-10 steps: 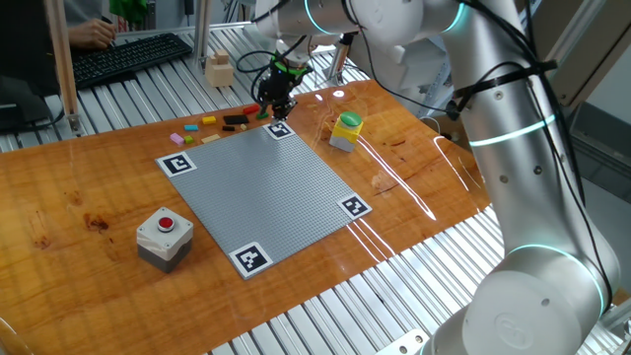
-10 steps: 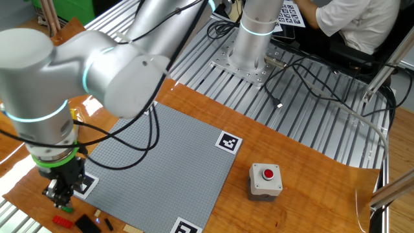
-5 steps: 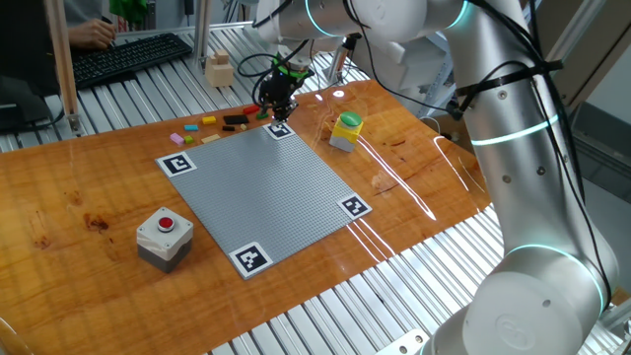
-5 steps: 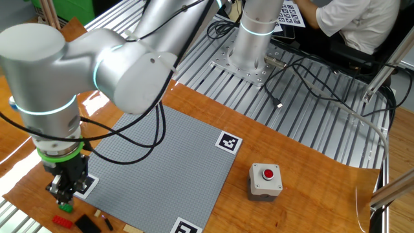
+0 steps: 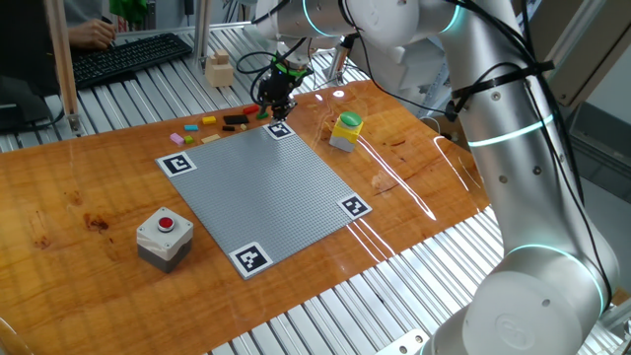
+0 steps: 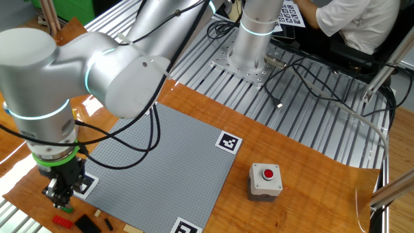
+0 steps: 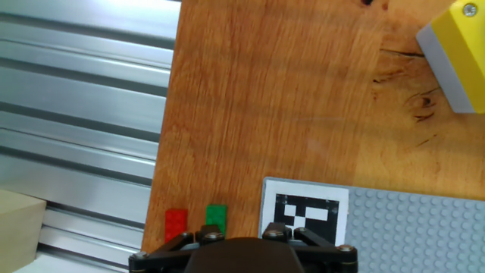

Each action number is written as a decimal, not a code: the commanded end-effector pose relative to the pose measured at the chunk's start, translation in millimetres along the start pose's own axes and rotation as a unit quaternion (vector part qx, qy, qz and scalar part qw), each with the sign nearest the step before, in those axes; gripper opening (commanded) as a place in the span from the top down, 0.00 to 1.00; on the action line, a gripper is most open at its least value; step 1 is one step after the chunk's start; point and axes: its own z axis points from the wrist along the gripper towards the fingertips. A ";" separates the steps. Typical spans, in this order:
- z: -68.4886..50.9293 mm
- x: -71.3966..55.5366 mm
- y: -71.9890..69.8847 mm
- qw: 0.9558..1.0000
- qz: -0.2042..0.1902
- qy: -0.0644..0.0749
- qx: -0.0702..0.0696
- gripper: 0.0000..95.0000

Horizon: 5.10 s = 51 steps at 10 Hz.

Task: Build with small Lego blocks

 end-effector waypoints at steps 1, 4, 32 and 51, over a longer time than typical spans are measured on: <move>0.5 -0.1 1.0 1.000 0.001 0.002 0.001 0.80; 0.5 -0.1 1.0 1.000 0.001 0.003 0.002 0.80; -4.7 8.6 5.4 1.000 0.002 0.002 0.011 0.60; -8.9 8.9 6.3 0.999 -0.022 0.016 0.043 0.60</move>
